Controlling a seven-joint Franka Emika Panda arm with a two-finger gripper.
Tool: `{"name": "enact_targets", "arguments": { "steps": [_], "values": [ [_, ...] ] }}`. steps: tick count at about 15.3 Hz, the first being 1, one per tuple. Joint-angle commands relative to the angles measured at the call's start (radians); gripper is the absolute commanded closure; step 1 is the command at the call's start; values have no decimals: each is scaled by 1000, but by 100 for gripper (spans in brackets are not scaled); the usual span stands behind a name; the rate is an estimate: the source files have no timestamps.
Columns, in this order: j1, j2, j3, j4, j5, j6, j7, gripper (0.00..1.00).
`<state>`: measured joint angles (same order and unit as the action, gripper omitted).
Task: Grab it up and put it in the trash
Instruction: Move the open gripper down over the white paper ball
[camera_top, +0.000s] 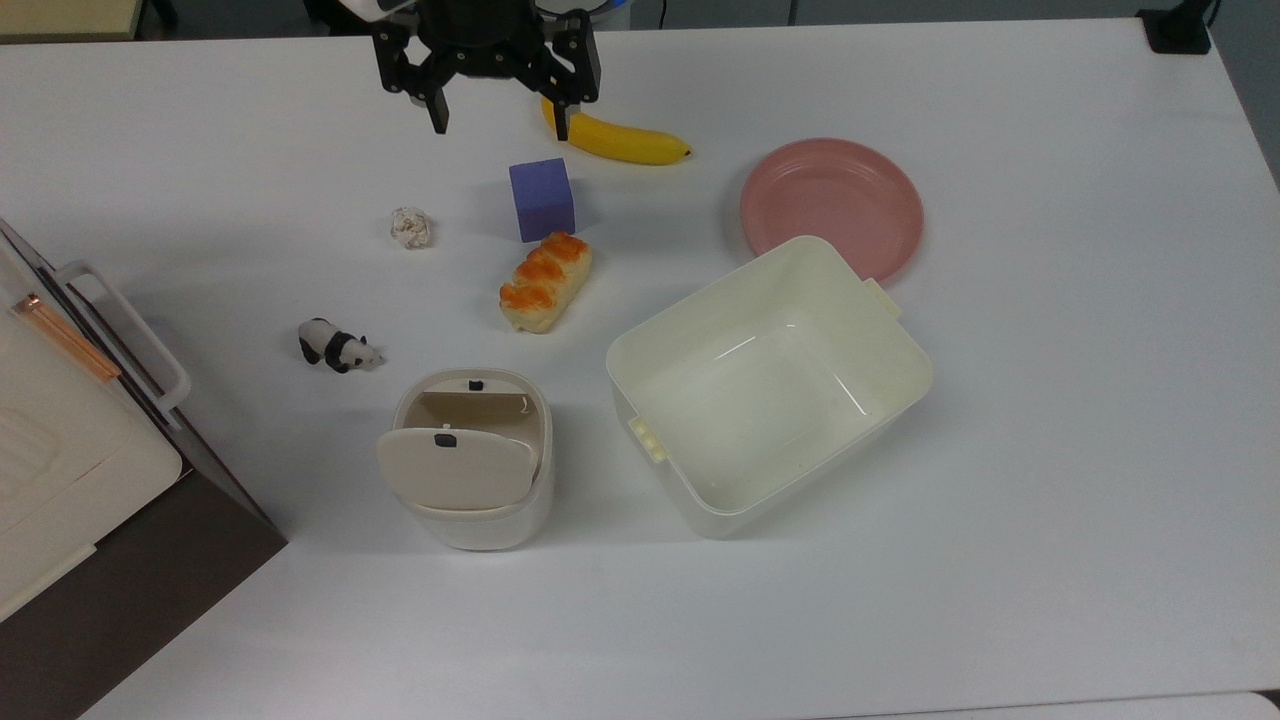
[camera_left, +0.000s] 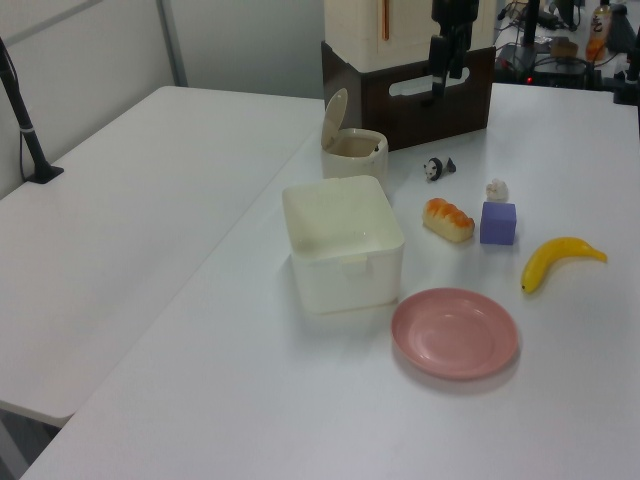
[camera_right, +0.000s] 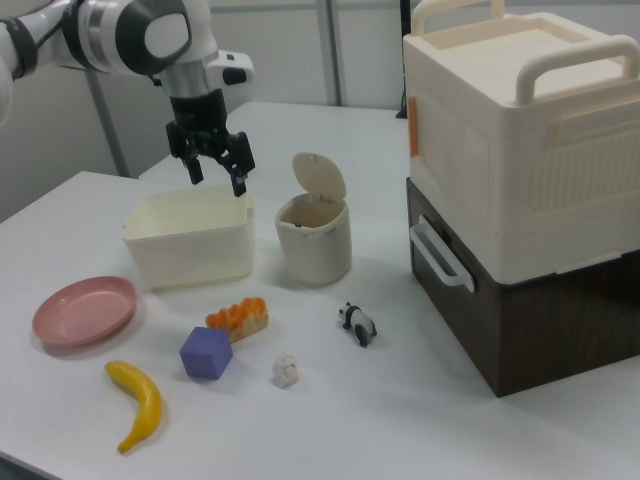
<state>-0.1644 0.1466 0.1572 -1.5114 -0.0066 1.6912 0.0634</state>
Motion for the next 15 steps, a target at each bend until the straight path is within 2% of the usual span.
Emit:
{"name": "enact_targets", "arguments": {
  "steps": [1,6,10,15],
  "values": [
    [-1,-35,-7,-102,-16,79,-13,0],
    [-62,-82,-8,-309,-16,284,-51,1],
    [-93,-113,-10,-414,-18,321,-102,1],
    [-125,-122,-18,-449,-19,326,-152,1]
  ]
}}
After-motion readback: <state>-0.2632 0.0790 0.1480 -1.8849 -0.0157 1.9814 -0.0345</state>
